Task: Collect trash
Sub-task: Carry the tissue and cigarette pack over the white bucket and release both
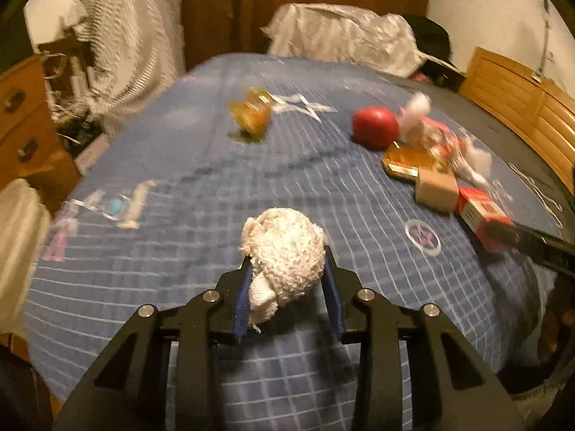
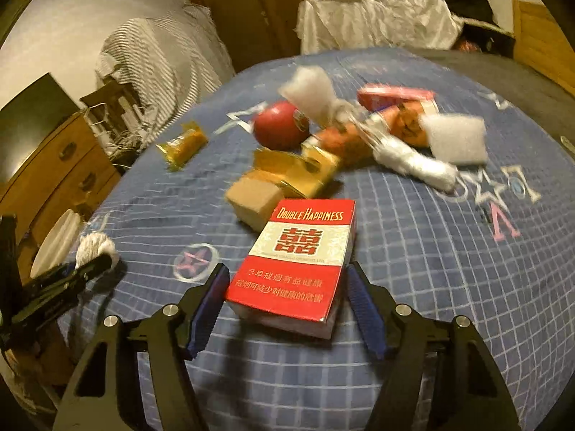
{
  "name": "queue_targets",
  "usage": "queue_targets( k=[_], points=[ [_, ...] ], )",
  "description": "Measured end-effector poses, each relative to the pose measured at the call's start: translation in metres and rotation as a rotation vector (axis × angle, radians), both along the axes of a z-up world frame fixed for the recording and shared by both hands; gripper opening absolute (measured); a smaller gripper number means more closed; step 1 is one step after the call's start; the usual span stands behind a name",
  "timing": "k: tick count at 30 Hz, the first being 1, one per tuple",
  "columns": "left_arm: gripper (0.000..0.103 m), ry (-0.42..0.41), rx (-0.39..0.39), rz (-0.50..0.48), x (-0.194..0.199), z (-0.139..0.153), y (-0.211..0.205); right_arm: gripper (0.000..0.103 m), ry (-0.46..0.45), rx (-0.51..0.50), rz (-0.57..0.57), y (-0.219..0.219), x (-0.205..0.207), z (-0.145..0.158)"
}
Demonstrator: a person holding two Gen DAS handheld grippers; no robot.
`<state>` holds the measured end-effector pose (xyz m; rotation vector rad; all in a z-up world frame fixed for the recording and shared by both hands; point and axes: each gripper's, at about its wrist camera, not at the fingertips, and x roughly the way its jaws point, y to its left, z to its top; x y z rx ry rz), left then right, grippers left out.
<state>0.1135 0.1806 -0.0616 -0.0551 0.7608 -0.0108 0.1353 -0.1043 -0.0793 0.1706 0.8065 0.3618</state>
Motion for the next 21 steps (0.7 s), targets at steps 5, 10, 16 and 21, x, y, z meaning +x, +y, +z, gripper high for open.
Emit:
queue_targets(
  k=[5,10,16,21],
  points=[
    [0.033,-0.059,0.036,0.138,-0.006,0.038,0.023,0.068,-0.083,-0.012,0.102,0.032,-0.009,0.032],
    [0.033,-0.105,0.072,0.260,-0.016,0.075,0.057,0.067,-0.166,-0.028,0.220,0.083,-0.009,0.070],
    [0.033,-0.165,0.123,0.381,-0.033,0.111,0.111,0.030,-0.233,-0.027,0.388,0.170,-0.002,0.119],
    [0.033,-0.190,0.136,0.478,-0.049,0.129,0.160,0.026,-0.227,-0.084,0.509,0.246,0.009,0.135]
  ],
)
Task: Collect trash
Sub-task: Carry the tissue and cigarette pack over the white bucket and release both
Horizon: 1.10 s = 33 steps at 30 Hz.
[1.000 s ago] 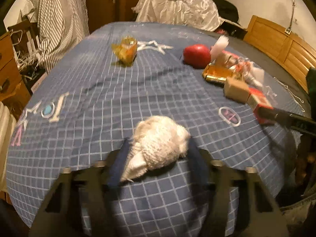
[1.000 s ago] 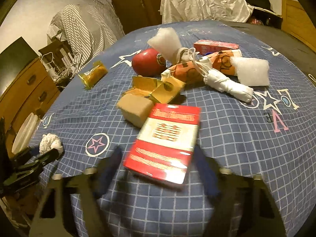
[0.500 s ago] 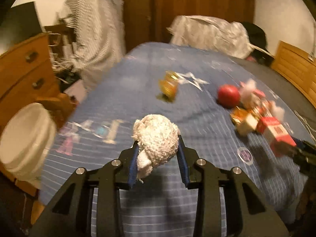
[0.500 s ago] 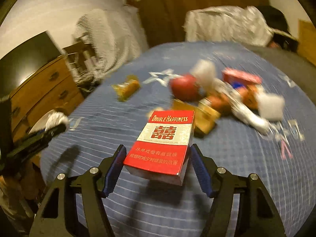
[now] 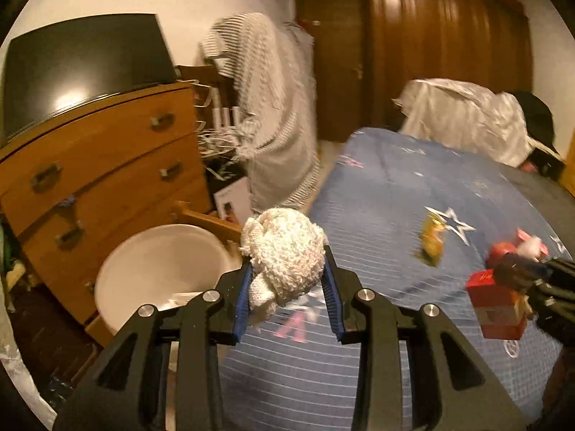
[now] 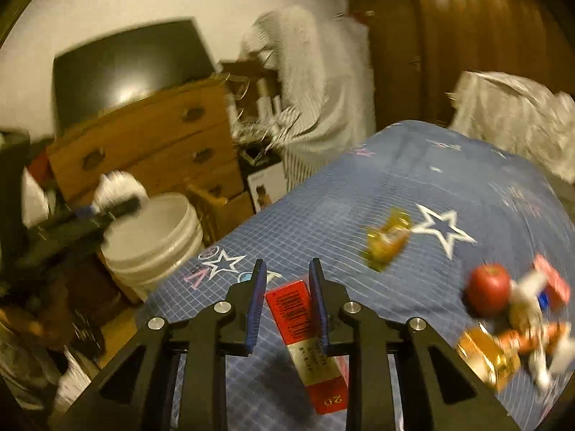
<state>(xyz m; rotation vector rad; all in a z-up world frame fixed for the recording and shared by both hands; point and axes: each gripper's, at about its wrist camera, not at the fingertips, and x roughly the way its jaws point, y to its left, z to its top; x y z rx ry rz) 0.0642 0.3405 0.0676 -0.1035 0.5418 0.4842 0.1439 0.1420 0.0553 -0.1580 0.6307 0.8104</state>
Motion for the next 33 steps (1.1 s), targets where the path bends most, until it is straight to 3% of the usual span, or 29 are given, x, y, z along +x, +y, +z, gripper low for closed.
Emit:
queue_targets(
  k=[5,11,23,27,33],
  points=[
    [0.033,0.012,-0.028,0.059,-0.012,-0.011,0.033,0.025,0.096,-0.008,-0.015,0.019,0.017,-0.022],
    [0.033,0.014,-0.063,0.104,-0.025,-0.021,0.061,0.025,0.097,0.004,0.064,0.050,0.009,-0.019],
    [0.033,0.006,-0.040,0.195,-0.041,-0.010,0.116,0.025,0.048,0.097,0.230,0.154,-0.011,0.064],
    [0.033,0.012,-0.030,0.218,-0.039,-0.001,0.141,0.025,0.016,0.107,0.275,0.206,-0.016,0.091],
    [0.034,0.012,-0.006,0.244,-0.035,0.016,0.184,0.025,0.048,0.133,0.310,0.283,-0.012,0.112]
  ],
)
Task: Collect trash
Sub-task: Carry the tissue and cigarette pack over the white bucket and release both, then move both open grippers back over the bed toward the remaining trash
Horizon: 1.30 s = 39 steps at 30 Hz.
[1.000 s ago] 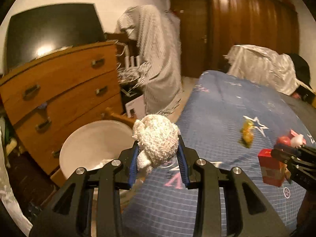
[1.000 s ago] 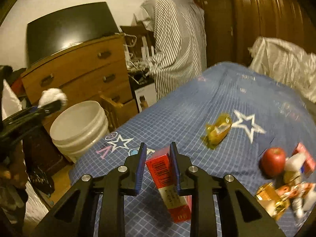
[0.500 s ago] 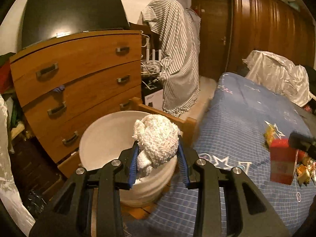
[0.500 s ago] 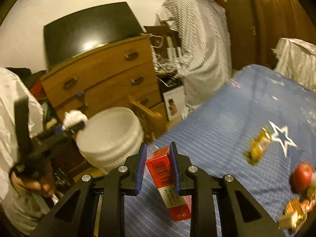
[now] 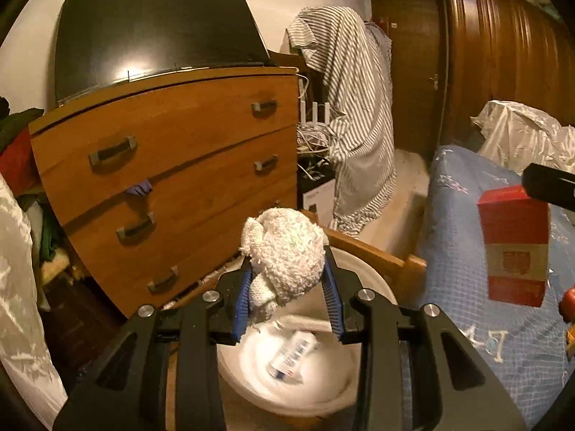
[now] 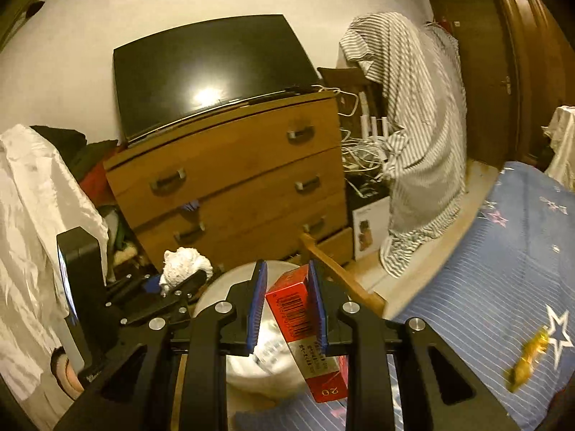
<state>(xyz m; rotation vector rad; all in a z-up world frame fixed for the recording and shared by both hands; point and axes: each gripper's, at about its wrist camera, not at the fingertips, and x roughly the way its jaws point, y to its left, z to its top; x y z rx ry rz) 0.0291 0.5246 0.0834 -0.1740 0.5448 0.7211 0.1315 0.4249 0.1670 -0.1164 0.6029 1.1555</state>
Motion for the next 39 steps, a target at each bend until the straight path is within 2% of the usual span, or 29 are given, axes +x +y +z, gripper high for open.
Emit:
queue_targets(
  k=[6,11,16,25,27,28,29,39],
  points=[
    [0.034,0.037,0.002,0.031,0.008,-0.010,0.034,0.025,0.088,0.026,0.008,0.062,0.013,-0.004],
    [0.034,0.065,-0.007,0.040,0.009,-0.025,0.045,0.025,0.129,0.001,0.010,0.102,0.018,-0.026],
    [0.034,0.083,-0.020,0.049,0.010,-0.037,0.054,0.025,0.154,-0.020,0.013,0.124,0.018,-0.049],
    [0.036,0.075,-0.028,0.058,0.013,-0.042,0.063,0.026,0.179,-0.020,0.034,0.140,0.020,-0.066],
    [0.047,0.078,-0.017,0.056,0.016,-0.043,0.062,0.047,0.199,-0.023,0.032,0.139,0.024,-0.071],
    [0.054,0.079,-0.013,0.056,0.017,-0.044,0.062,0.050,0.198,-0.015,0.020,0.137,0.026,-0.072],
    [0.054,0.073,-0.006,0.053,0.017,-0.044,0.060,0.052,0.196,-0.007,0.014,0.135,0.027,-0.072],
    [0.054,0.076,0.006,0.050,0.022,-0.042,0.053,0.052,0.192,-0.001,-0.011,0.115,0.040,-0.077]
  ],
)
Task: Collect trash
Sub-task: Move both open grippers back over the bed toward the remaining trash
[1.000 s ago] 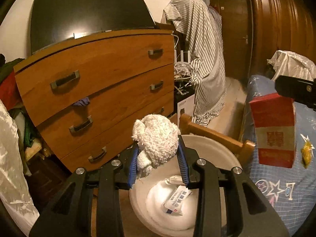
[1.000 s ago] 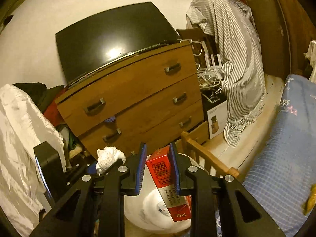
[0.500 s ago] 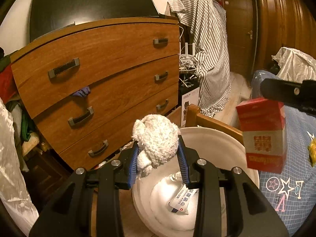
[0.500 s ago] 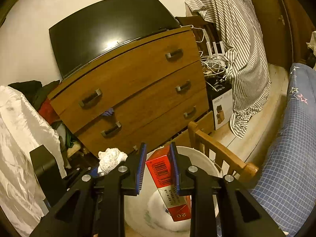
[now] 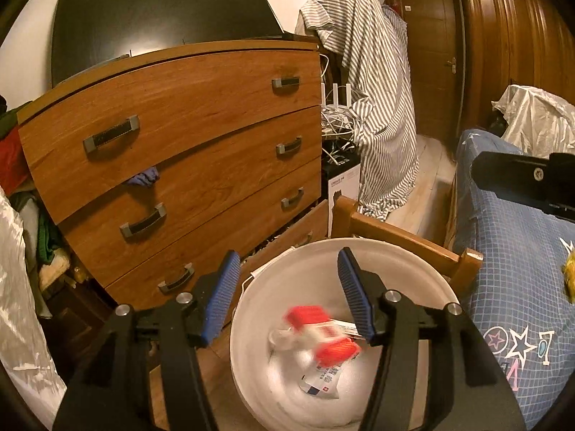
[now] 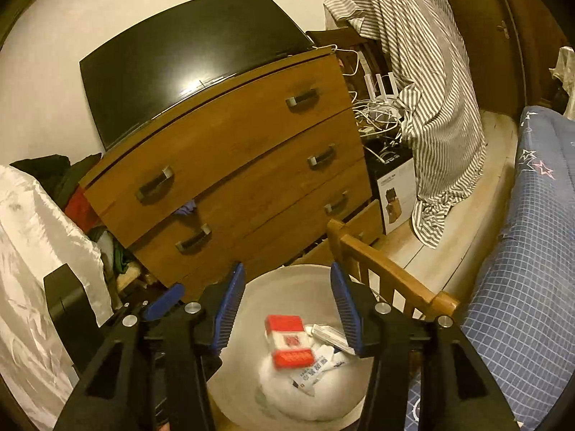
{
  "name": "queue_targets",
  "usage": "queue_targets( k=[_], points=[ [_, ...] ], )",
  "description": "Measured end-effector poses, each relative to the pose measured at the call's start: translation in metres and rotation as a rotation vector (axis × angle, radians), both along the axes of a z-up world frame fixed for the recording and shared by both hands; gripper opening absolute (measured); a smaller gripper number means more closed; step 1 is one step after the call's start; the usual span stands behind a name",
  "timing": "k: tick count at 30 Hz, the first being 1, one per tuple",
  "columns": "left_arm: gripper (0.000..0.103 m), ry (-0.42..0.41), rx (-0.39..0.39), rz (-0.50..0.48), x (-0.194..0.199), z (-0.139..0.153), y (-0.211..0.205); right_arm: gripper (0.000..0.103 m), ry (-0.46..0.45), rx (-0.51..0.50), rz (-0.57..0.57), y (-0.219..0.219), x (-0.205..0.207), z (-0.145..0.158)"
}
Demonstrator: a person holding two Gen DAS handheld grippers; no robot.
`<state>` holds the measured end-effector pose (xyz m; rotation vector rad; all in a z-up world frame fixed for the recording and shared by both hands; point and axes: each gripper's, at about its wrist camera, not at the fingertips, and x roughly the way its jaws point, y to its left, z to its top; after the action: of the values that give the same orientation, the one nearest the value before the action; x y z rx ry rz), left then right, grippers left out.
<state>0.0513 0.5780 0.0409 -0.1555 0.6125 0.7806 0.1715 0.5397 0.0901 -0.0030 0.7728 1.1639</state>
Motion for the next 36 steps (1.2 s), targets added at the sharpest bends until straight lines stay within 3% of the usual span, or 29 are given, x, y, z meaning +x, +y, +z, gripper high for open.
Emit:
queue_targets(
  k=[9,18,22,26,36],
  points=[
    [0.055,-0.011,0.023,0.003,0.002,0.010,-0.017,0.052,-0.050,0.012,-0.014,-0.027,-0.003,0.010],
    [0.057,-0.035,0.083,-0.027,0.010,0.030,-0.065,0.052,-0.061,0.054,-0.067,-0.096,0.001,0.018],
    [0.063,-0.060,0.090,-0.047,0.012,0.037,-0.092,0.052,-0.086,0.088,-0.109,-0.145,-0.002,0.024],
    [0.066,-0.070,0.076,-0.104,0.019,0.032,-0.128,0.059,-0.122,0.118,-0.178,-0.210,-0.008,0.025],
    [0.073,0.005,0.019,-0.313,0.065,-0.011,-0.234,0.064,-0.112,0.067,-0.358,-0.383,0.003,-0.022]
  ],
)
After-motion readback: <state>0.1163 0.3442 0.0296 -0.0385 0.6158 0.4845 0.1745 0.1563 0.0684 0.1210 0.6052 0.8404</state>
